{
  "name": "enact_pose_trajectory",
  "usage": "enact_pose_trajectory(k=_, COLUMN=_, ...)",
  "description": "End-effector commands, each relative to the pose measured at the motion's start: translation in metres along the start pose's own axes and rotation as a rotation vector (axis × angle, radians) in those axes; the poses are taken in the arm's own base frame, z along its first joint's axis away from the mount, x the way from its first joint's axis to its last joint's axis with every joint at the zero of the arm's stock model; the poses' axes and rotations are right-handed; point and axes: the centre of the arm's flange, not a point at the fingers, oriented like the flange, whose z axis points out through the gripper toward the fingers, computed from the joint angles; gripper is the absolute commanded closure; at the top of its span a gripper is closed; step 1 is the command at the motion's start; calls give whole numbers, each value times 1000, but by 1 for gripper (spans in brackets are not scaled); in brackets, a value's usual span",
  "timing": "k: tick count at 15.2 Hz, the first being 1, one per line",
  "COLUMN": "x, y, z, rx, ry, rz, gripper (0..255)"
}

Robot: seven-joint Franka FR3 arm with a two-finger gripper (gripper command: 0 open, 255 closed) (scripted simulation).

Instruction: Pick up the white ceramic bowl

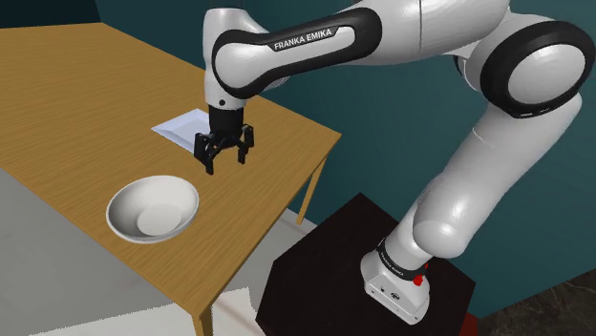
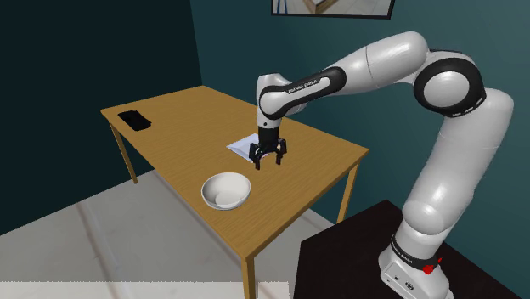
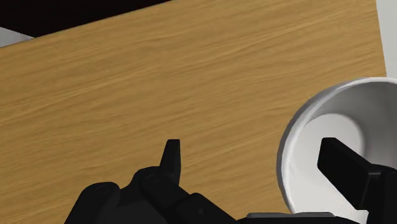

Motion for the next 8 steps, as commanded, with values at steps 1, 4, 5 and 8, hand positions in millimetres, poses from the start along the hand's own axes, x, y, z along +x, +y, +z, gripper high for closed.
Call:
enact_pose_trajectory(k=1, x=18, y=-20, z=12, rx=2, ry=0, rz=2, gripper=0)
enact_pose_trajectory(k=4, x=41, y=-49, z=25, rx=3, ry=-2, rz=3, gripper=0)
enact_pose_trajectory(k=5, x=49, y=-58, z=30, rx=4, ry=-2, rz=3, gripper=0)
enact_pose_trajectory(k=8, x=56, y=-63, z=43, rx=4, ry=-2, rz=3, gripper=0)
